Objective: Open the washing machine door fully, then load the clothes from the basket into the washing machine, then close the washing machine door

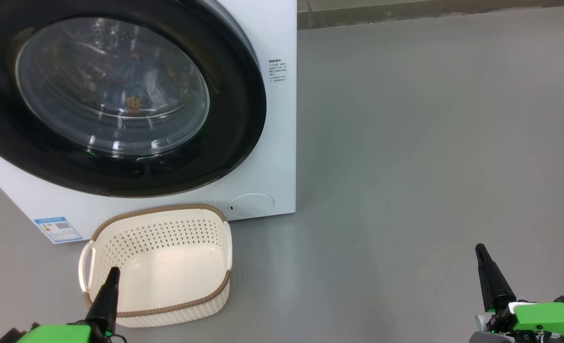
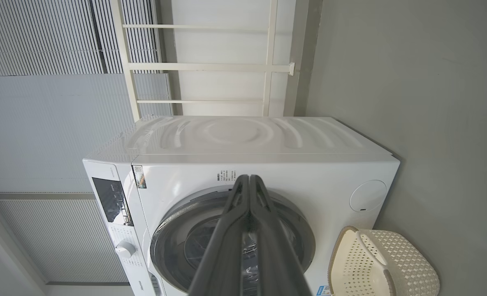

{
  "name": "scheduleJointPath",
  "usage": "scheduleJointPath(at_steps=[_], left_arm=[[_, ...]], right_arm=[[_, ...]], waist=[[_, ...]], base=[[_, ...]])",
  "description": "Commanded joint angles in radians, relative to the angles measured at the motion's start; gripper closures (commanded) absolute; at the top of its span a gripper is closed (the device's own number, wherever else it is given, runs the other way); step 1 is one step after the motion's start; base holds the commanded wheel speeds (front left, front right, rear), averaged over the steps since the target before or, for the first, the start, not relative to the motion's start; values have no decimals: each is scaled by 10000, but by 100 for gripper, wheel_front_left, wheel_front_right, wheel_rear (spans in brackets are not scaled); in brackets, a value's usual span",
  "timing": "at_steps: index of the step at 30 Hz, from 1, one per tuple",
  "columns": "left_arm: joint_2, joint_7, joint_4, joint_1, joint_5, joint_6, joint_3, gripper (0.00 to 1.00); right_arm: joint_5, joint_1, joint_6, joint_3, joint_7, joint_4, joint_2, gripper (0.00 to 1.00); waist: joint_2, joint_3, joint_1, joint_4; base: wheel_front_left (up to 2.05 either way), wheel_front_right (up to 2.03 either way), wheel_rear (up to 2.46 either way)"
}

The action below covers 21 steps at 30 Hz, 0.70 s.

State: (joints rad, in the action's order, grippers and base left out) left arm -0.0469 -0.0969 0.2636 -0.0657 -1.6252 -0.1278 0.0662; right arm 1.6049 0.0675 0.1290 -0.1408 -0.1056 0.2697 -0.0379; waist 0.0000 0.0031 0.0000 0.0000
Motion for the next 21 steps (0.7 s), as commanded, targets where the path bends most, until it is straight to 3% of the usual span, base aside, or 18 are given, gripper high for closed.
scheduleJointPath(at_steps=[1,21], left_arm=[[-134,-55,-189,-411,54,-29,341,100],[-110,-83,-188,-414,84,-29,376,100]], right_arm=[[39,404,17,272,-76,-250,-123,100],[39,404,17,272,-75,-250,-123,100]], waist=[[0,0,0,0],[0,0,0,0]], base=[[0,0,0],[0,0,0]])
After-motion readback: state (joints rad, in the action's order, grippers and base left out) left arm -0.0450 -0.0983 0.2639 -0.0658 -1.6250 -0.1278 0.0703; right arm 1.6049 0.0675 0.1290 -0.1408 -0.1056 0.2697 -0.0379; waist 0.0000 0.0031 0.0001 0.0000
